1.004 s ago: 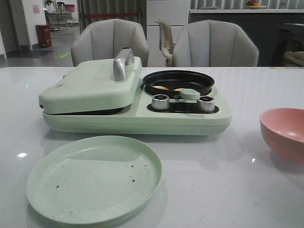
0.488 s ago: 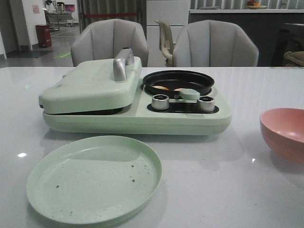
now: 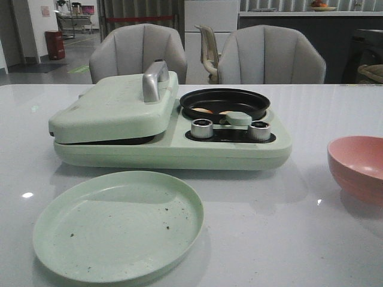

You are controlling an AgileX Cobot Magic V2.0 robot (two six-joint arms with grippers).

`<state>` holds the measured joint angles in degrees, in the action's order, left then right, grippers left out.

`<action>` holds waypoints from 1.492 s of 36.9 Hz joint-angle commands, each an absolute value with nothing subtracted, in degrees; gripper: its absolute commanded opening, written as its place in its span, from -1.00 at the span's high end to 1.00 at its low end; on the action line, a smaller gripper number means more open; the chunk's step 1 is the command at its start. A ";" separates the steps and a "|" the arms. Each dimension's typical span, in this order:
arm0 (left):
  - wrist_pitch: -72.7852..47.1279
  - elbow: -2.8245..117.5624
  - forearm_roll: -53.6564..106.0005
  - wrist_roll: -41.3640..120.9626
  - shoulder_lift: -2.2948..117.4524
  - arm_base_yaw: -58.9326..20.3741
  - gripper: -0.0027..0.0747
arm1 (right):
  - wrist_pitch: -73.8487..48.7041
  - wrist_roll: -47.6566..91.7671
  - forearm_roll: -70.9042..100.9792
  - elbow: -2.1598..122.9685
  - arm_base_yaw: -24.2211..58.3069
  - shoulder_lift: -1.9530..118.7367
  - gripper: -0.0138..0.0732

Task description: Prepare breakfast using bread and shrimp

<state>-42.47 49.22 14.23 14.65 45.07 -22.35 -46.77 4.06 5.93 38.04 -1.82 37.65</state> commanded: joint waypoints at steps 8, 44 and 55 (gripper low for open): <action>-27.53 35.76 10.67 14.29 20.63 -3.64 0.67 | -43.31 4.54 5.83 39.54 -1.79 37.51 0.58; 2.92 -0.45 -5.02 -4.11 -1.53 -1.96 0.67 | -43.46 4.54 5.83 39.54 -1.79 37.51 0.58; 2.92 -0.45 -4.81 -3.11 -1.53 -2.90 0.67 | -43.46 4.54 5.83 39.54 -1.79 37.51 0.58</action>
<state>-2.21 -0.16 -5.00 -3.25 -0.21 -2.38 -46.77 4.10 5.93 38.04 -1.82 37.65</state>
